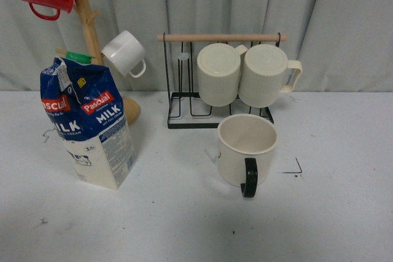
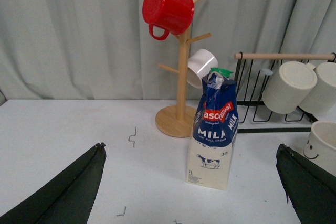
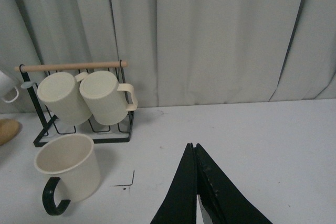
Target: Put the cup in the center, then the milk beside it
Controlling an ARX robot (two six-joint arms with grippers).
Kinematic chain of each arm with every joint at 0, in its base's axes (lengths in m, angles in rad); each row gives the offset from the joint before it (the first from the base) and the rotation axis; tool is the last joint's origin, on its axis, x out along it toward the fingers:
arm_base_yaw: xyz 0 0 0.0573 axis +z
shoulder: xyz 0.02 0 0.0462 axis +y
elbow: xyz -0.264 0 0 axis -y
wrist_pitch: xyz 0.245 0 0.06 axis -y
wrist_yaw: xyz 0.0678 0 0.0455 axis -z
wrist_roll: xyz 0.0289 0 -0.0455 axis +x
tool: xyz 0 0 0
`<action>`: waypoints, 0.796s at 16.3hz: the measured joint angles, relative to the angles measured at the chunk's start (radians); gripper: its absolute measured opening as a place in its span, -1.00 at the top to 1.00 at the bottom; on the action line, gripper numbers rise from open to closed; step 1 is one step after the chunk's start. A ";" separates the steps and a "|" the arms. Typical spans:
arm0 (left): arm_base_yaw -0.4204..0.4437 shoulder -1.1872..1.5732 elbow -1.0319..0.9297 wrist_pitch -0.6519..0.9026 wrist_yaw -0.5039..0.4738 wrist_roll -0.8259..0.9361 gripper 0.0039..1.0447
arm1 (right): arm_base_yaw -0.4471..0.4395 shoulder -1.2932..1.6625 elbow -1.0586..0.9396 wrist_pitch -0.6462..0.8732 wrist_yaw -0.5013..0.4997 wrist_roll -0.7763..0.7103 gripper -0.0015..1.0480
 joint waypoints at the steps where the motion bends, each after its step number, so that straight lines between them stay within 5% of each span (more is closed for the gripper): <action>1: 0.000 0.000 0.000 0.000 0.000 0.000 -0.88 | 0.000 -0.092 0.000 -0.087 0.000 0.000 0.96; 13: 0.000 0.000 0.000 0.000 0.000 0.000 -0.88 | 0.000 -0.327 0.000 -0.316 0.000 0.000 0.96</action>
